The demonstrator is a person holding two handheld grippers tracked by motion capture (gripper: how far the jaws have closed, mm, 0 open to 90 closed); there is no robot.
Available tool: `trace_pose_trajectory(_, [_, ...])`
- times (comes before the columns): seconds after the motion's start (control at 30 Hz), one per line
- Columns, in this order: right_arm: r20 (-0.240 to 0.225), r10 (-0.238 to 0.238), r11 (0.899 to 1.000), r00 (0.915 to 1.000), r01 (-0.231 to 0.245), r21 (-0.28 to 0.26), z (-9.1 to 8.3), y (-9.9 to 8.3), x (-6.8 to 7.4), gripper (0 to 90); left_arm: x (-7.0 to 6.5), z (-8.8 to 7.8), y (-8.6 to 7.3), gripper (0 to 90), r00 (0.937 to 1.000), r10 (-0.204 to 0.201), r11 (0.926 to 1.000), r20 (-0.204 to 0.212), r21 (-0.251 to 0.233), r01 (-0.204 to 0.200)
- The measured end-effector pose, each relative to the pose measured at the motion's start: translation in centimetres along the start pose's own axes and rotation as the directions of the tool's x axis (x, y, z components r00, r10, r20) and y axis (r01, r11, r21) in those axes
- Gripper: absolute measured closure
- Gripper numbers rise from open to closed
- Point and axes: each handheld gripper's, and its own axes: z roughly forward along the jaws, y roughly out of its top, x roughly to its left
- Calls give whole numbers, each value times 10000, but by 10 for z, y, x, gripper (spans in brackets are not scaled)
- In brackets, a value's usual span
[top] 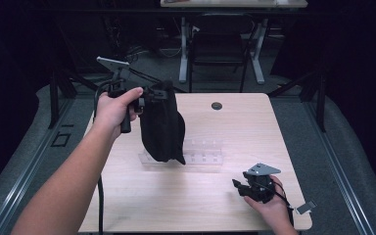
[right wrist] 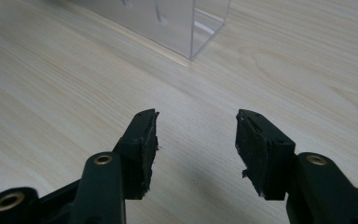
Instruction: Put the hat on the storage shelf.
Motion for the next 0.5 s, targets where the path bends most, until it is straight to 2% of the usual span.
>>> trace_pose_trajectory(0.07, [-158, 140, 9997, 9998, -142, -177, 1, 1, 2, 503, 1, 1, 0, 845, 10000, 29, 10000, -46, -62, -29])
trace_pose_trajectory(0.17, [-154, -40, 9997, 9999, 37, -236, 0, 8, 6, 516, 1, 4, 0, 845, 10000, 42, 9999, -11, -97, -43])
trace_pose_trajectory(0.37, [-706, -163, 9981, 9974, 120, -598, -6, 25, 14, 563, 1, 8, 1, 846, 9999, 149, 9999, -32, -64, -150])
trace_pose_trajectory(0.5, [-845, -481, 9961, 9953, 415, -777, -8, 42, 20, 597, 2, 12, 0, 847, 9999, 121, 9999, 10, -54, -121])
